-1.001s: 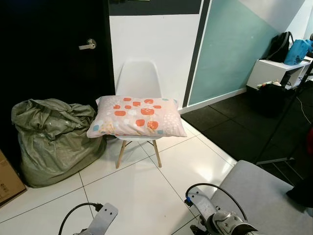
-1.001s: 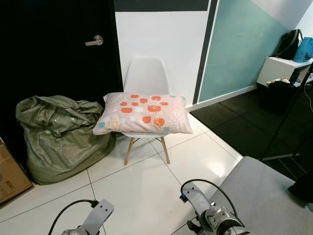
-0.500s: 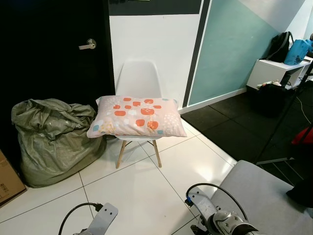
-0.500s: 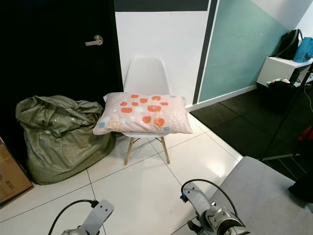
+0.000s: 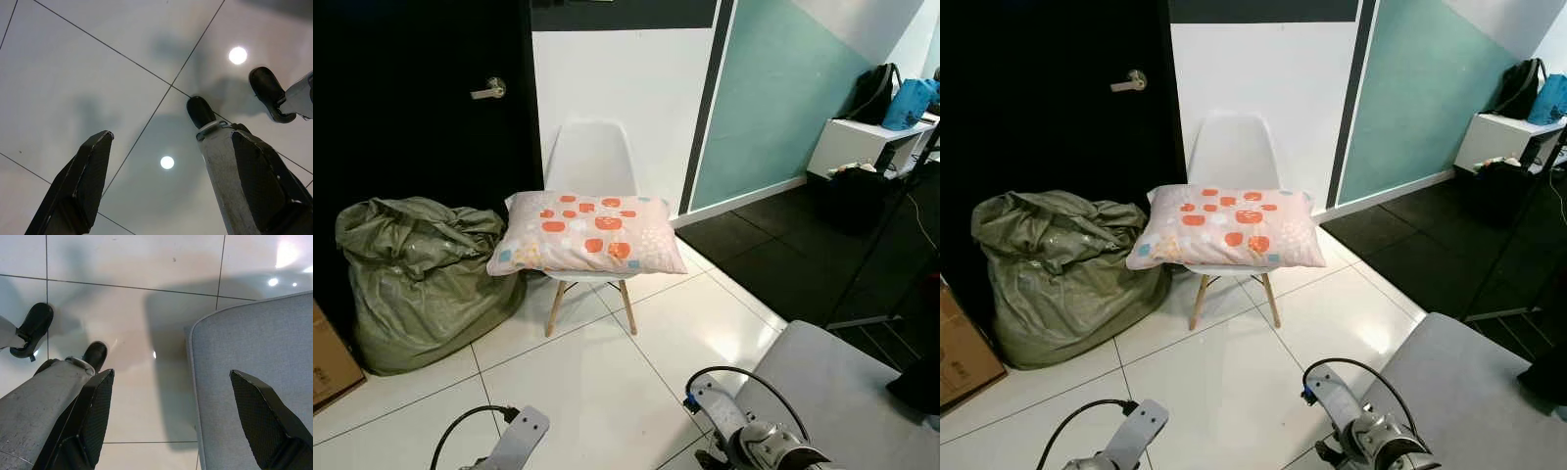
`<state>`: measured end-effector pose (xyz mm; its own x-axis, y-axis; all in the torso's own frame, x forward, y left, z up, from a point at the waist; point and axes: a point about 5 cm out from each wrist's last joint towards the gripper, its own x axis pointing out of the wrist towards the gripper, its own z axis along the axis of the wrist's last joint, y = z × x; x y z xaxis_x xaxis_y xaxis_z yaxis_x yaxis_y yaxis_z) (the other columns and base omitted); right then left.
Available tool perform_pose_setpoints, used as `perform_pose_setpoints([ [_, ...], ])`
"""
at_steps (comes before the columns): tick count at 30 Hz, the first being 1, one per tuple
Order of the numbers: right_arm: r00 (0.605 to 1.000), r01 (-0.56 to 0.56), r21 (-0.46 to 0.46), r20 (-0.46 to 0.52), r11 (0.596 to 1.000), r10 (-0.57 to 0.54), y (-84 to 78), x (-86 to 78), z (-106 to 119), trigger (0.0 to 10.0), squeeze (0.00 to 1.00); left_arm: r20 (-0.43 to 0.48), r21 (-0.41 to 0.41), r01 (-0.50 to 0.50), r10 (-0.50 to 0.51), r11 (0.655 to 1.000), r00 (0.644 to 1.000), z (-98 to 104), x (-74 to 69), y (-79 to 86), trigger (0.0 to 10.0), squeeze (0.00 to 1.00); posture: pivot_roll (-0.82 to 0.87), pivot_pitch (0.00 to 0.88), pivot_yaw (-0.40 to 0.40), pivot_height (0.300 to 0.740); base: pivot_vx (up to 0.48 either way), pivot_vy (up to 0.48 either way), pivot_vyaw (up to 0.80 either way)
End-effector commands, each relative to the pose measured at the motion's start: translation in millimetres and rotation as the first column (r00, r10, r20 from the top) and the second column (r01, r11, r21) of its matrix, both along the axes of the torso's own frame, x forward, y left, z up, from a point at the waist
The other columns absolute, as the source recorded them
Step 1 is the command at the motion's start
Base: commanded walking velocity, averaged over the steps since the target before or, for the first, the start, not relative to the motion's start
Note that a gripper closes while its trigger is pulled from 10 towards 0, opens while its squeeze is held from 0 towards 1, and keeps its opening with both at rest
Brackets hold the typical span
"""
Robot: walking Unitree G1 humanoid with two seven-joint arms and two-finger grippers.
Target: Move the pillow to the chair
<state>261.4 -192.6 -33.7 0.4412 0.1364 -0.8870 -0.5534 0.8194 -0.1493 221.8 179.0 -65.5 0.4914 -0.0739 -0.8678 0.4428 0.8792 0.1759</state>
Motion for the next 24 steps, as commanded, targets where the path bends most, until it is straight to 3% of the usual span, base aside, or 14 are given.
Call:
perform_pose_setpoints([
  [1, 1.0, 0.008, -0.011, -0.006, 1.0, -0.008, -4.5, -0.6, 0.3, 10.0, 0.0, -0.002, -0.005, 0.005, -0.005, 1.0, 1.0, -0.6, -0.8, -1.7, 10.0, 0.0, -0.12, 0.0, -0.067, 0.74, 0.0, 0.0, 0.0],
  [24, 1.0, 0.02, -0.002, -0.005, 1.0, -0.02, -1.9, -3.7, -2.8, 10.0, 0.0, -0.019, 0.004, 0.021, -0.021, 1.0, 1.0, -2.5, -4.5, 0.6, 10.0, 0.0, -0.14, 0.0, -0.043, 0.74, 0.0, 0.0, 0.0],
])
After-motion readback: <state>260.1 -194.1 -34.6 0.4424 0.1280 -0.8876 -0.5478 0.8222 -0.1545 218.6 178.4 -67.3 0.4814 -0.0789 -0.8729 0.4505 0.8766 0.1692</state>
